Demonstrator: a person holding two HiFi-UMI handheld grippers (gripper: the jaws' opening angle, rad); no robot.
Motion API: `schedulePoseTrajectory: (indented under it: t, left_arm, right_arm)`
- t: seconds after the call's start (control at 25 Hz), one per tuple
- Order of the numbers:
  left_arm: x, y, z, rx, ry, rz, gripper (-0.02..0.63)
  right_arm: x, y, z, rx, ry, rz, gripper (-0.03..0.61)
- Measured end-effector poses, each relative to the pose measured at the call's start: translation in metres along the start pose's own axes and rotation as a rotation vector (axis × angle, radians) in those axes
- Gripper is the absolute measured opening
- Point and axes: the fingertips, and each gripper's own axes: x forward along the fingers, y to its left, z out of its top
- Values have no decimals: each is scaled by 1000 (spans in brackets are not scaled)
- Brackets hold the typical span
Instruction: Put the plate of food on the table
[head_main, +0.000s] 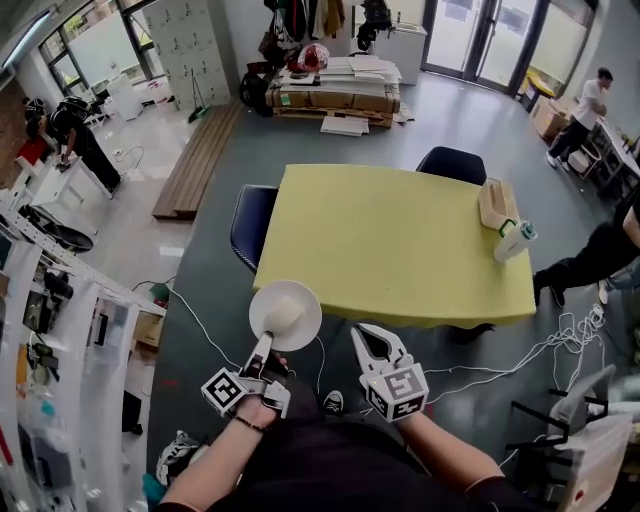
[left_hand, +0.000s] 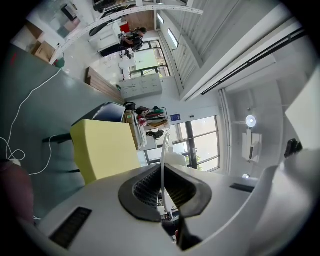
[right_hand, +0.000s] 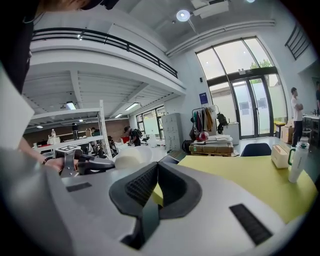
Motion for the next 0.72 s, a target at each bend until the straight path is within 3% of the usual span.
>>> schedulePoseTrajectory:
  t: [0.28, 0.72]
  left_arm:
    - [11, -1, 10, 0, -28, -14, 15]
    - [60, 6, 26, -11, 4, -38, 17]
  right_arm:
    - [9, -7, 2, 2, -7, 2, 14]
    - [42, -31, 7, 3, -6, -28, 13]
